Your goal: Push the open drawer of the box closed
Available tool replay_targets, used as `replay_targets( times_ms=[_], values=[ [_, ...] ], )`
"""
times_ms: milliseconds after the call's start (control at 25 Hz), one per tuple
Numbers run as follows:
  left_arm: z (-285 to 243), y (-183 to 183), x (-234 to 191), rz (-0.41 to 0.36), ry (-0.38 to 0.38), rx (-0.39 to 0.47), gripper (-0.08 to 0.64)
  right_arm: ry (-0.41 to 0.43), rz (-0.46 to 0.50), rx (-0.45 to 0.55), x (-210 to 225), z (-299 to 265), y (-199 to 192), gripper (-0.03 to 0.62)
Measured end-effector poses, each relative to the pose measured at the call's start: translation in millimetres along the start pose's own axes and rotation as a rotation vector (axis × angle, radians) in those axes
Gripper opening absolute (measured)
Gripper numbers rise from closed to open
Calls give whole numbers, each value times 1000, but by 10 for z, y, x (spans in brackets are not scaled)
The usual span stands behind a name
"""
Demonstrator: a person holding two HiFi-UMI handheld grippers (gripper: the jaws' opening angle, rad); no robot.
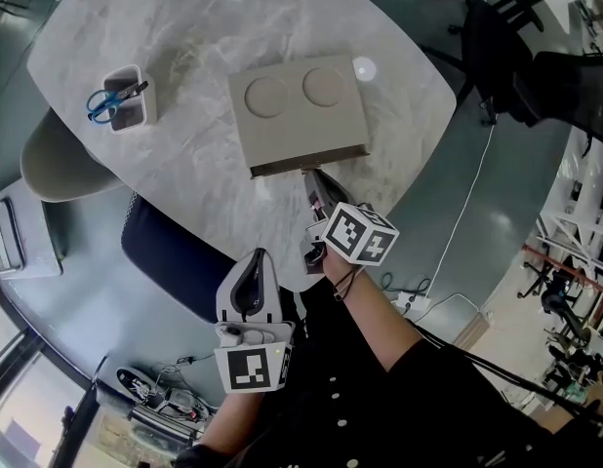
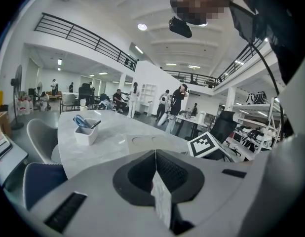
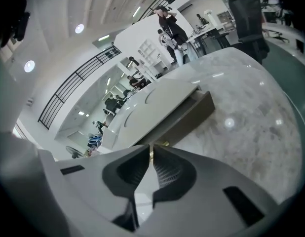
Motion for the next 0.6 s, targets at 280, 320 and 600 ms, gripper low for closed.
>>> replay_targets(
  times_ms=[280,320,600],
  values=[
    [-26,-5,-38,0,4,-1,17,-5,-1,-7,30,-37,-36,31],
    [-30,-12,-43,0,4,-3,17,-4,0,-7,27,-49,-27,31],
    [-50,-24,-66,3,4,-9,17,3,-1,-7,22,-121,32,37]
  ],
)
Point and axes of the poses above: the fingertips, and each gripper's own axes: z backward along the fingers, x to its right, y out of its top, the point moved 1 cm from there along z, backward along the fingers, and after that the axes turned 15 degrees about y, right-handed, at the moved point
